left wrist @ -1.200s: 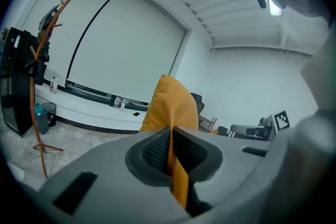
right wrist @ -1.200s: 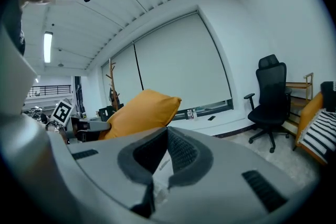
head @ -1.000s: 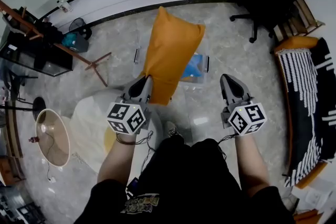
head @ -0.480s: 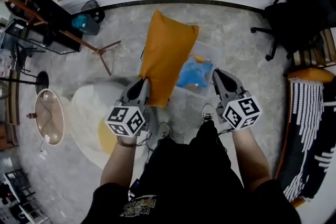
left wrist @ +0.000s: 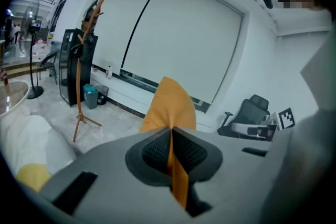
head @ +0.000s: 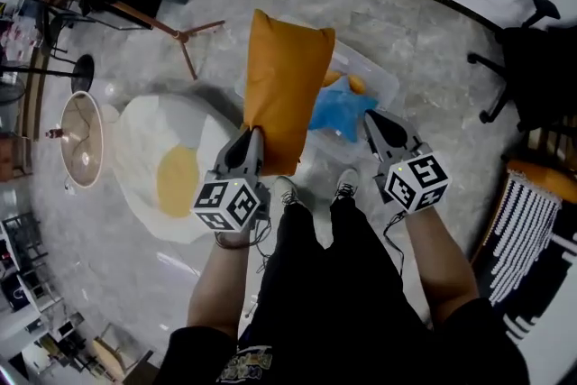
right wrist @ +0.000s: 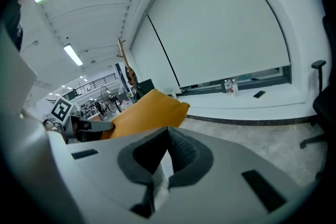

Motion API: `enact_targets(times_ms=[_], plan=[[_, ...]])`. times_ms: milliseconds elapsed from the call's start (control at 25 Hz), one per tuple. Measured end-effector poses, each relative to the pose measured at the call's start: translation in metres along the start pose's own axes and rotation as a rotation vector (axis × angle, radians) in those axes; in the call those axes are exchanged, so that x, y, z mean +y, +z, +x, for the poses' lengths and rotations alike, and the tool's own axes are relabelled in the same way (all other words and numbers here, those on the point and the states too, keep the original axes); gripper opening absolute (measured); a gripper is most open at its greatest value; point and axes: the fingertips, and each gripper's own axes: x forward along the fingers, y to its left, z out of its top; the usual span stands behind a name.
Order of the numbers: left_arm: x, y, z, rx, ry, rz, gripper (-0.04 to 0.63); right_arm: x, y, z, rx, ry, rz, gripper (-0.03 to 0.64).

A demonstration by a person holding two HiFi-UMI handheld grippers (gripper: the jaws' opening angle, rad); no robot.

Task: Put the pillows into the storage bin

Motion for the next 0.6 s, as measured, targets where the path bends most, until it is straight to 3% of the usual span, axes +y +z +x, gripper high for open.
enact_targets(times_ms=[320,600], plan=[[0.034,-0.079,0.067,0.075,0.041,-0.079,0.011,-0.031,-0.067,0.04,0.086,-0.012,0.065,0.005],[0.083,-0.169,0.158,0.16,0.036,-0.127,0.011,-0.07,-0.145,0.089,0.14,-0.046,0.104,0.004]])
